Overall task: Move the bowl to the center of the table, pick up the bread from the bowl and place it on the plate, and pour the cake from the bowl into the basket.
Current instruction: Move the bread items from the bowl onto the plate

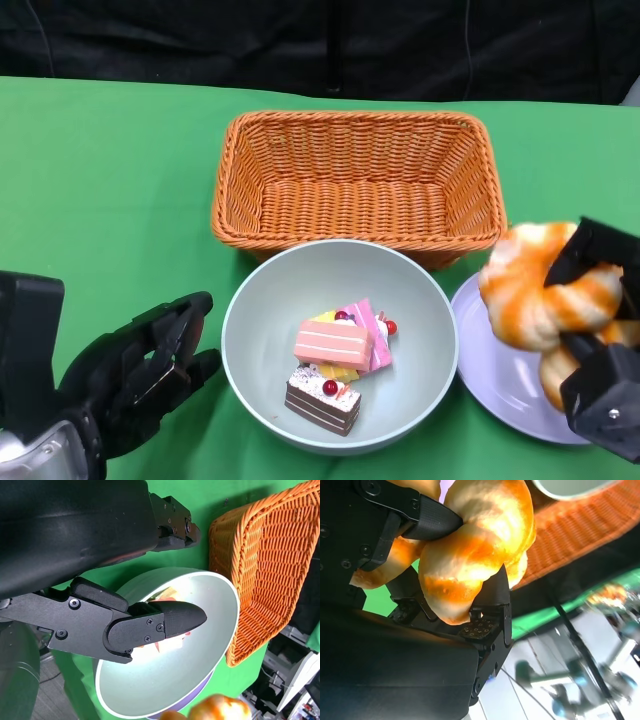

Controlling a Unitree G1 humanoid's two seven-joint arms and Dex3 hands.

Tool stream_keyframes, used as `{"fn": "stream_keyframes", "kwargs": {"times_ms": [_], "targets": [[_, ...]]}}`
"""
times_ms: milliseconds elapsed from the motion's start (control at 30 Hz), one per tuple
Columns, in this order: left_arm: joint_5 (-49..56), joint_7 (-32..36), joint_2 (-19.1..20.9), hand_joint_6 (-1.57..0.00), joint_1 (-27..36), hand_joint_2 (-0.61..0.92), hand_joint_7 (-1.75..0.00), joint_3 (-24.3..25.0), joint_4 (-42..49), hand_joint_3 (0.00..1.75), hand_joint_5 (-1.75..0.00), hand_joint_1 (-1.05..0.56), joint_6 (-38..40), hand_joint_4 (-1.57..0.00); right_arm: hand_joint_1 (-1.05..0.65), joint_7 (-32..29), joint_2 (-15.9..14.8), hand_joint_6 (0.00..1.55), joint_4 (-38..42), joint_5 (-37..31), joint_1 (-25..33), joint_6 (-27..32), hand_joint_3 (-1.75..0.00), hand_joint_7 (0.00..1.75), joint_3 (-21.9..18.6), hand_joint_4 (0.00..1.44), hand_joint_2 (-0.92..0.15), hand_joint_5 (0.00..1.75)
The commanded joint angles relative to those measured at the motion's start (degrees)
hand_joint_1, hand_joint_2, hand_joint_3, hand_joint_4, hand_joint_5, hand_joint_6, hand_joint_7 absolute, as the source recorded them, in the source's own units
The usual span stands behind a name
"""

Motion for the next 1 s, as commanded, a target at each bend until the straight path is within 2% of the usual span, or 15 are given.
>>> {"fn": "stream_keyframes", "kwargs": {"times_ms": [33, 67, 133, 167, 200, 233, 300, 400, 467, 533, 700, 833, 1000], "targets": [[-0.34, -0.39, 0.79, -0.15, 0.71, 0.92, 0.0, 0.57, -1.48, 0.6, -0.31, -0.72, -0.1, 0.0, -0.11, 0.4, -1.92, 0.89, 2.84, 0.72, -0.91, -0.7, -1.46, 1.22, 0.73, 0.91, -0.28, 1.71], [-0.48, -0.24, 0.73, -0.15, 0.78, 0.92, 0.0, 0.69, -1.68, 0.6, -0.32, -0.72, 0.11, 0.0, -0.11, 0.89, -2.17, 0.91, 3.38, 0.56, -1.16, 0.06, -1.44, 1.16, 1.24, 0.91, -0.28, 1.7], [-0.5, -0.05, 0.75, -0.16, 0.96, 0.92, -0.01, 0.78, -2.09, 0.58, -0.32, -0.72, 0.37, 0.0, -0.19, 2.1, -2.66, 0.91, 3.8, -0.12, -1.39, 1.74, -1.11, 0.73, 2.17, 0.8, -0.41, 1.57], [-0.06, 0.1, 0.93, -0.16, 1.18, 0.92, -0.01, 0.51, -2.6, 0.57, -0.32, -0.72, 0.17, 0.0, -0.22, 2.95, -2.9, 0.92, 3.93, -0.18, -1.44, 2.55, -0.97, 0.56, 2.54, 0.76, -0.47, 1.41], [0.55, 0.19, 1.17, -0.16, 1.43, 0.92, -0.01, 0.11, -3.1, 0.56, -0.3, -0.72, -0.24, 0.0, -0.27, 3.72, -3.16, 0.88, 3.92, -0.21, -1.48, 3.29, -0.76, 0.39, 2.84, 0.73, -0.55, 1.17], [1.68, 0.32, 1.57, -0.15, 1.8, 0.92, 0.0, -0.53, -3.71, 0.55, -0.28, -0.71, -1.18, 0.0, -0.32, 4.76, -3.59, 0.84, 3.81, -0.53, -1.54, 4.39, -0.49, 0.21, 3.29, 0.71, -0.69, 0.9], [4.16, 0.18, 2.51, -0.16, 2.57, 0.92, -0.01, -1.81, -4.53, 0.5, -0.28, -0.72, -3.75, 0.0, -0.45, 6.64, -4.34, 0.67, 3.4, -1.21, -1.67, 6.4, -0.2, 0.05, 4.17, 0.6, -0.87, 0.59], [11.54, -0.03, 5.68, -0.18, 4.21, 0.92, -0.01, -5.27, -5.81, 0.49, -0.32, -0.69, -11.29, -0.01, -0.62, 8.59, -5.48, 0.37, 2.7, -2.56, -1.68, 8.31, -0.19, 0.0, 5.56, 0.32, -0.92, 0.37], [16.57, 0.04, 7.69, -0.17, 5.21, 0.92, -0.01, -7.11, -6.18, 0.5, -0.34, -0.67, -17.02, -0.01, -0.68, 8.49, -5.6, 0.26, 1.91, -3.34, -1.38, 8.96, -0.21, 0.0, 6.1, 0.21, -0.92, 0.31], [23.72, 1.17, 10.38, -0.2, 6.19, 0.92, -0.02, -9.27, -6.17, 0.48, -0.47, -0.68, -24.49, 0.0, -0.73, 8.14, -5.67, 0.17, 1.21, -4.58, -1.14, 9.73, -0.25, 0.0, 6.7, 0.11, -0.92, 0.27], [35.72, 2.93, 15.08, -0.21, 7.63, 0.92, -0.02, -10.73, -4.81, 0.5, -0.55, -0.76, -40.07, 0.0, -0.76, 7.95, -5.87, 0.11, -0.82, -7.66, -0.86, 11.72, -0.29, 0.0, 7.81, 0.03, -0.92, 0.25], [43.46, 3.53, 20.72, -0.2, 9.06, 0.92, -0.01, -9.4, -4.73, 0.48, -0.43, -0.75, -52.6, 0.0, -0.8, 8.38, -5.57, 0.08, -2.5, -9.42, -0.6, 13.46, -0.31, 0.0, 8.18, 0.01, -0.92, 0.27], [45.69, 3.4, 24.91, -0.25, 9.28, 0.92, -0.03, -7.24, -2.25, 0.42, -0.46, -0.78, -66.97, 0.0, -0.85, 9.25, -5.51, 0.06, -5.27, -11.33, -0.03, 15.92, -0.36, 0.0, 8.62, 0.0, -0.92, 0.29]]}}
